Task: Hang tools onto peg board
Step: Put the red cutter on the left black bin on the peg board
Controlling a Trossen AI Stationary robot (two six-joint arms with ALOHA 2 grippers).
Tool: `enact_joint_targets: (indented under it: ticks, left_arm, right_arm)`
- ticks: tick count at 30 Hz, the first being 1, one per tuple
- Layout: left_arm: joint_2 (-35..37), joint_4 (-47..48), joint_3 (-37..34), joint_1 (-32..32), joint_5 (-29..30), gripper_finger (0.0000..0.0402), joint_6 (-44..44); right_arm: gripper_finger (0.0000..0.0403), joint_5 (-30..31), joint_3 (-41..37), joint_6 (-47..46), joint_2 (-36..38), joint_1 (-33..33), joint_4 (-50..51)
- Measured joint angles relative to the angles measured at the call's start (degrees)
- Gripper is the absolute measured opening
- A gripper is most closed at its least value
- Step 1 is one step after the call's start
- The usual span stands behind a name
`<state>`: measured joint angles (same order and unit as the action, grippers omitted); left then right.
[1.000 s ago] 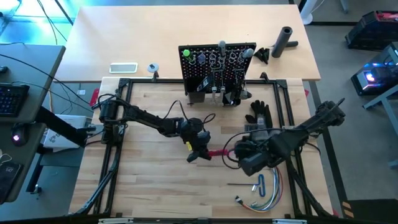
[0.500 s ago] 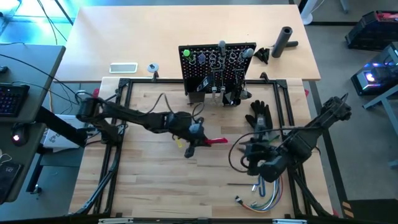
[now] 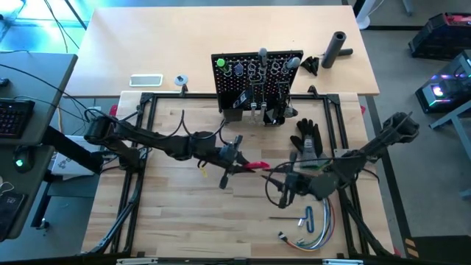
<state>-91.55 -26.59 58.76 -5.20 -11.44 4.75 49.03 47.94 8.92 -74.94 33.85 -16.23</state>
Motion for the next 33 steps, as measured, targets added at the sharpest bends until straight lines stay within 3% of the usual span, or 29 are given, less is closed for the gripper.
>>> enact_joint_targets:
  ticks: [5, 11, 16, 25, 28, 33]
  left_arm:
    - [0.04, -2.17, 0.00, -0.70, -0.02, 0.0026, 0.00]
    - [-0.54, -4.04, 0.00, -0.90, -0.52, 0.0026, 0.00]
    - [-1.50, -4.52, -0.02, -0.90, -0.68, 0.0026, -0.02]
    - [-1.77, -3.16, -0.03, -0.69, 0.07, 0.0026, 0.02]
    - [-1.79, -3.00, 0.00, -0.53, 0.13, 0.0029, 0.16]
    - [-1.41, -2.53, 0.00, -0.45, 0.63, 0.0026, 1.34]
  right_arm:
    - [0.0074, -6.46, -5.08, 8.90, -0.02, -3.59, -18.62]
    - [0.0074, -15.62, -5.75, 6.65, -0.60, -9.00, -20.71]
    - [0.0073, -17.65, -5.75, 6.75, -3.79, -11.38, -24.36]
    - [0.0005, -17.76, -5.73, 12.29, -6.82, -11.89, -29.45]
    - [0.0015, -17.16, -5.70, 11.29, -6.79, -12.12, -28.55]
    - [0.0040, -9.54, -5.67, 10.12, -3.91, -10.34, -19.61]
